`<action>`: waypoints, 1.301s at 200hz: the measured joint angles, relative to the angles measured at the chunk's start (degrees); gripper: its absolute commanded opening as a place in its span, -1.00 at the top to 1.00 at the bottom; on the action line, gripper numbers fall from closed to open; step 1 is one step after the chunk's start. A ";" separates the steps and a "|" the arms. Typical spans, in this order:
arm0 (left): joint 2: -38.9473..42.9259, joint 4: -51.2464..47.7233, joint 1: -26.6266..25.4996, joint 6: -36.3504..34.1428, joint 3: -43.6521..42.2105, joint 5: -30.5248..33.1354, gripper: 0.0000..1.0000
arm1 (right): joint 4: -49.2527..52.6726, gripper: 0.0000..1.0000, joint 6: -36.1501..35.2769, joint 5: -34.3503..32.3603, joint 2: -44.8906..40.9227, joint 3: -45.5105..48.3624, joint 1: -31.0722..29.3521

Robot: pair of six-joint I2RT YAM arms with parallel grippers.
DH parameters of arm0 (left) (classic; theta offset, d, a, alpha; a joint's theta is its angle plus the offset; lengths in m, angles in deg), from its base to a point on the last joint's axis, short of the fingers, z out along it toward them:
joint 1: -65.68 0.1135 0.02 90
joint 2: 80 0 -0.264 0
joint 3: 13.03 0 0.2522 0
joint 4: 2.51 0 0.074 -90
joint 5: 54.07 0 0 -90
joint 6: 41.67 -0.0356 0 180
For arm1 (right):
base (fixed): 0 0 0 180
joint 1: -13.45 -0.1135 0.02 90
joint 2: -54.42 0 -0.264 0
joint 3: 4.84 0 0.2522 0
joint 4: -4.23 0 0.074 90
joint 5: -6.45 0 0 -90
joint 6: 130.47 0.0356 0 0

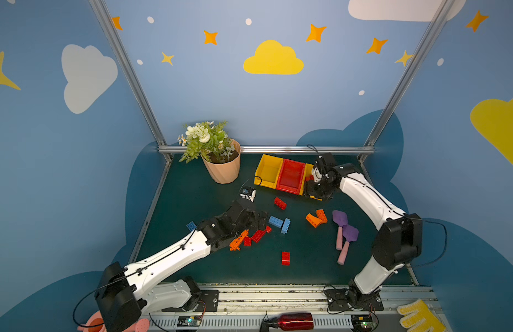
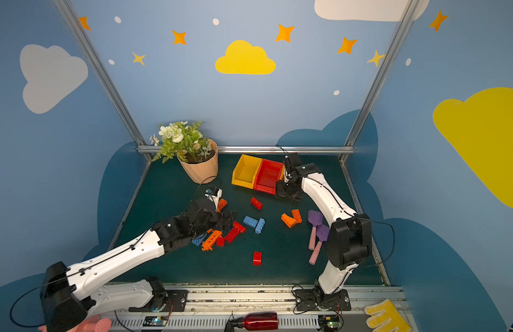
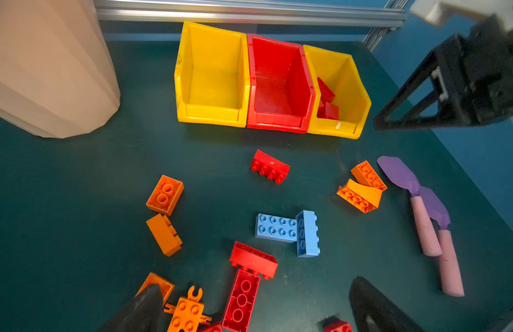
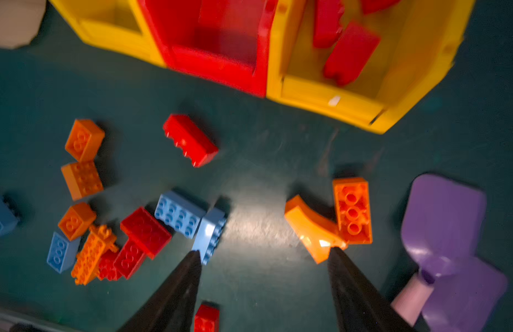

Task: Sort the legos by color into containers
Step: 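Move the right gripper down to the small red 2x2 brick nearest the robot, then close the right gripper on the small red 2x2 brick and lift it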

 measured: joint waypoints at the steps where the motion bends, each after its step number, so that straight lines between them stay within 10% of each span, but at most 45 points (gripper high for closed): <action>1: 0.39 -0.28 -0.33 0.26 -0.22 0.22 -1.00 | 0.00 -0.36 0.04 0.02 -0.20 0.35 -0.20; 141: 29.88 -15.85 -10.16 14.49 -10.88 8.41 -1.00 | -3.21 -0.47 33.20 -10.27 -10.45 24.17 -37.27; 260: 38.12 -22.03 -10.19 15.72 -11.98 7.61 -1.00 | -9.66 -0.02 39.85 -10.54 1.57 22.60 -40.63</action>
